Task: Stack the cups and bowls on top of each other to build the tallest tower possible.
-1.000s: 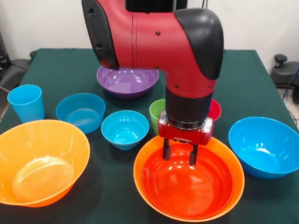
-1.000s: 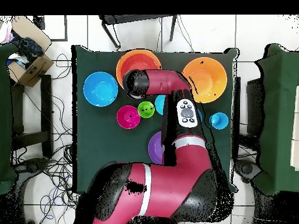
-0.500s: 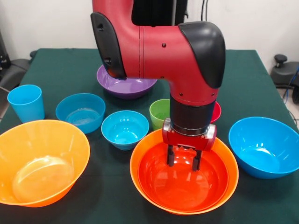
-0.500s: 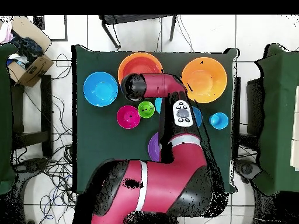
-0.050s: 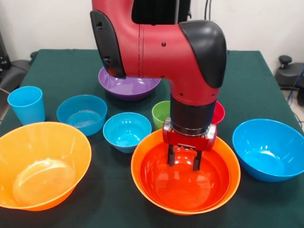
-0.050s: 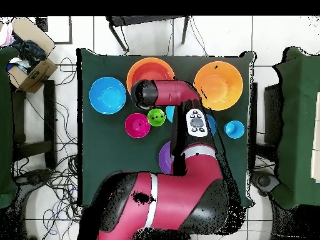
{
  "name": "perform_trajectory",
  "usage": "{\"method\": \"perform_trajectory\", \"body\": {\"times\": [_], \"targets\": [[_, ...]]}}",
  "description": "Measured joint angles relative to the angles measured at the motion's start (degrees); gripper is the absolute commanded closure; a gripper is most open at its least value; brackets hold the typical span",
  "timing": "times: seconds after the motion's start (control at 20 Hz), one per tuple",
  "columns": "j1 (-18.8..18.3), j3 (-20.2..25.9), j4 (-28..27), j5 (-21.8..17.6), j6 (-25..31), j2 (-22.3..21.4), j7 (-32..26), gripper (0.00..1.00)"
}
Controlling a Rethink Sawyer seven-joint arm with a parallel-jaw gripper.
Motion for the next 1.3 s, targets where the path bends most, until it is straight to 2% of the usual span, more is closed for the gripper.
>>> {"method": "perform_trajectory", "body": {"times": [0.65, 0.9, 1.3], "targets": [[-0.3, -0.1, 8.1, 3.0, 2.3, -8.3, 0.0, 0.00], [-0.7, 0.0, 9.2, 4.1, 2.3, -10.9, 0.0, 0.00], [-0.8, -0.3, 9.2, 4.2, 2.3, -11.9, 0.0, 0.00]]}}
